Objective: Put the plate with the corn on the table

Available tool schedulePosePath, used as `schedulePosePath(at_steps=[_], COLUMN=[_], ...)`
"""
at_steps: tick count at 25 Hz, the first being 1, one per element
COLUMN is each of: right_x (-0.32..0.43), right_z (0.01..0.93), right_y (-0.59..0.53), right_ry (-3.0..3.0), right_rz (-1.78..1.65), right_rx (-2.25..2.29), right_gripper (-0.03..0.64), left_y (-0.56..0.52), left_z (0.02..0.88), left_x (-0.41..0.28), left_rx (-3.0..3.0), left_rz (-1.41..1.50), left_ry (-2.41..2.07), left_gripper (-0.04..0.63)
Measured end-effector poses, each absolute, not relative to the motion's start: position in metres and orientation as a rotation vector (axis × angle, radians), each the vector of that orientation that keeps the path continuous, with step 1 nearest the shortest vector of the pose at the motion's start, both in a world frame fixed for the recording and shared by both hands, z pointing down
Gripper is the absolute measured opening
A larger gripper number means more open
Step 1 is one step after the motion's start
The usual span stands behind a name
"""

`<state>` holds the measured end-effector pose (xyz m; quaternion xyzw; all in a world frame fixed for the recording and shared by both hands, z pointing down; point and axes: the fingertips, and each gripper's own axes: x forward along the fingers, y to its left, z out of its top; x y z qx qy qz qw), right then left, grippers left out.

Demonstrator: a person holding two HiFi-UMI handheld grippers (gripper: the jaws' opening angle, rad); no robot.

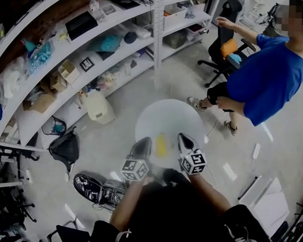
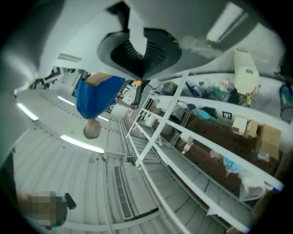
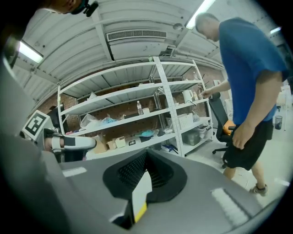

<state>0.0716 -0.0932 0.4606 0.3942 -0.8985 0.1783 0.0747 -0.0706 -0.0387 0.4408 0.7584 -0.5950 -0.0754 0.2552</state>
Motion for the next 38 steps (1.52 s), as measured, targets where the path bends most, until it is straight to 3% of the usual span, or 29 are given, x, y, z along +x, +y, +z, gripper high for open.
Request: schedulePosePath(at_steps=[15, 38], right_x=[0.071, 0.063], right_z=[0.402, 0.388], right_y=[-0.086, -0.058], right_ry=[-2.807, -2.87], right_rz=[0.482, 0.455], right_rx=[1.173, 1.093], right_gripper=[0.008, 0.008], left_y=[-0.03, -0.016], left_z=[0.336, 0.339], left_x=[-0.067, -0.059], left_rx=[2.302, 2.328], left_rz=[-0.178, -0.15], left_ry=[-1.944, -1.926], left_gripper=[0.002, 0.0])
